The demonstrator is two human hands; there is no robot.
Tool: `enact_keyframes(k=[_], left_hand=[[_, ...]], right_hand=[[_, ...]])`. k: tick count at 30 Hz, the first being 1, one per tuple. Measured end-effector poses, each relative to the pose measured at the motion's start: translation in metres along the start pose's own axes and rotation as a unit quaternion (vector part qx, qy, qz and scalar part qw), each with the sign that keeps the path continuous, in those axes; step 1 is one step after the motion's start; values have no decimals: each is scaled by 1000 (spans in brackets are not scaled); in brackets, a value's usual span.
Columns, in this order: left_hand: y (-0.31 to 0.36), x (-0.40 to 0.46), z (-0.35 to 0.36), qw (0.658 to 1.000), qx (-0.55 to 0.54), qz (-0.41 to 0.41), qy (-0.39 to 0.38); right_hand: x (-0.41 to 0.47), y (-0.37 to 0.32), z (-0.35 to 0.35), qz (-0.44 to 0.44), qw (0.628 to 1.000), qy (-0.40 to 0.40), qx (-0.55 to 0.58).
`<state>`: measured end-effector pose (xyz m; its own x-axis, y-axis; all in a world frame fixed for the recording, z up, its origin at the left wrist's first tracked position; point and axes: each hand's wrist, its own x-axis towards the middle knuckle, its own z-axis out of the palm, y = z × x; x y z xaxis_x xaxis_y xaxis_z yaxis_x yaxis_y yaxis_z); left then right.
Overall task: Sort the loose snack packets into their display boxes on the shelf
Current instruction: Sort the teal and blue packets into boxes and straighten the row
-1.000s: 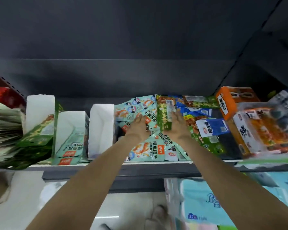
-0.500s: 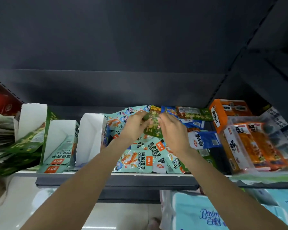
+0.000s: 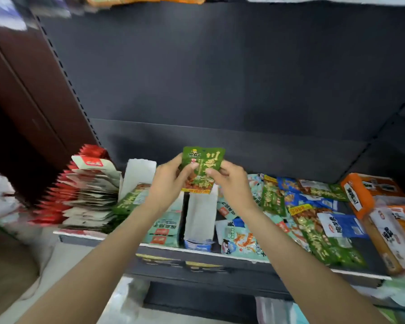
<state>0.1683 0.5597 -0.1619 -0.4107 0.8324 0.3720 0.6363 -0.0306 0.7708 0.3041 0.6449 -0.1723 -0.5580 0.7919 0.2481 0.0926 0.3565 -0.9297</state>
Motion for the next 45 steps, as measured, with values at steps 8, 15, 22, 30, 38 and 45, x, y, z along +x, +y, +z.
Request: enact_keyframes(k=[8,15,22,30,38,45], left_hand=[[-51,-15,-118,999,37,10,2],[-87,-21,-152,993,120,3,6],[-96,-27,-169,965,243,83,-47],[-96,-22,-143,822,499,156,-225],[-45,-11,-40,886,378,164,-211],[-7,1,103,937,179,37,-297]], right_hand=[[-2,-38,120,16,1000,13,-24],[-7,-28,166,28,994,24,-101],[-5,-20,177,24,985,0,-170],[-9,-10,158,63,972,-97,-206],[-15,24,63,68,981,57,-173],[-29,89,-56,171,945,67,-271]])
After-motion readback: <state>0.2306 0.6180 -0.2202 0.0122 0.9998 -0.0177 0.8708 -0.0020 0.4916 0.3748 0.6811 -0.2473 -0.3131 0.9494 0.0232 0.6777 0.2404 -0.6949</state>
